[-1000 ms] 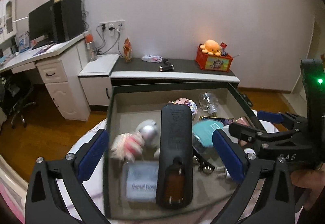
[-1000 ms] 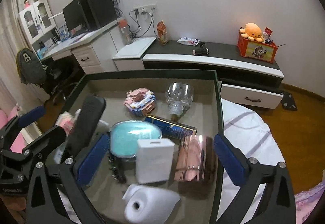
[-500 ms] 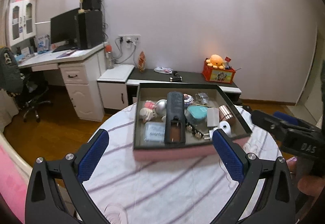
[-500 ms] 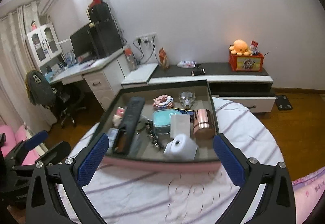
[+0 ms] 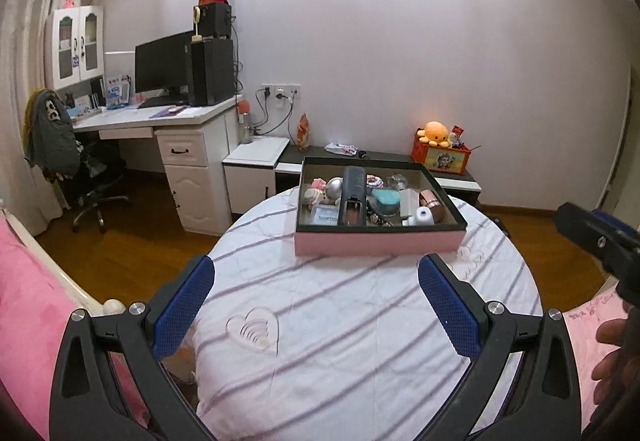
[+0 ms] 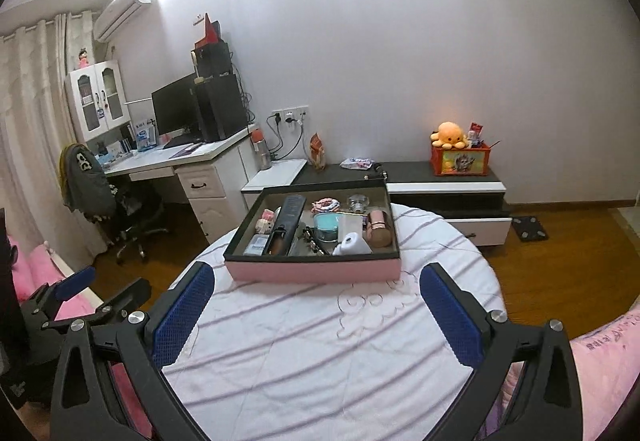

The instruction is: Organize rigid objects

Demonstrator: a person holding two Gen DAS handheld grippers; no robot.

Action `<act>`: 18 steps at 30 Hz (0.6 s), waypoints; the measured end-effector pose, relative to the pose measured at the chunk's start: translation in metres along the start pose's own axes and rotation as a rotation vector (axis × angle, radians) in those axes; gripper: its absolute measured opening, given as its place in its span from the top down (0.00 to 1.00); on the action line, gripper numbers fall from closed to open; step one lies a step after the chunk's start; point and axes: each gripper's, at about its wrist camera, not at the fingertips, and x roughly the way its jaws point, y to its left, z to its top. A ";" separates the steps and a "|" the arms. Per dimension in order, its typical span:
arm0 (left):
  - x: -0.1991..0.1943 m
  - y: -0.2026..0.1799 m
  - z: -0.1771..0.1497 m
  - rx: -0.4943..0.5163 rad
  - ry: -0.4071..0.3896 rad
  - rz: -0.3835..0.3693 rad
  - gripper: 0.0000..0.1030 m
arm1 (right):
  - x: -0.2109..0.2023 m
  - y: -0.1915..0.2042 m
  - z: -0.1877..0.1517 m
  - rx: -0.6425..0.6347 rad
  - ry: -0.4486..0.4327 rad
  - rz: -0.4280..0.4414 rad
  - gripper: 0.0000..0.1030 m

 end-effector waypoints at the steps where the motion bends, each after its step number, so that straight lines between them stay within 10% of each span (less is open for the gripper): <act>1: -0.008 -0.001 -0.004 0.004 -0.003 0.003 0.00 | -0.008 0.003 -0.003 0.000 -0.007 -0.003 0.00; 18: -0.092 -0.005 -0.030 -0.011 -0.118 0.052 0.00 | -0.092 0.025 -0.033 -0.055 -0.102 -0.041 0.00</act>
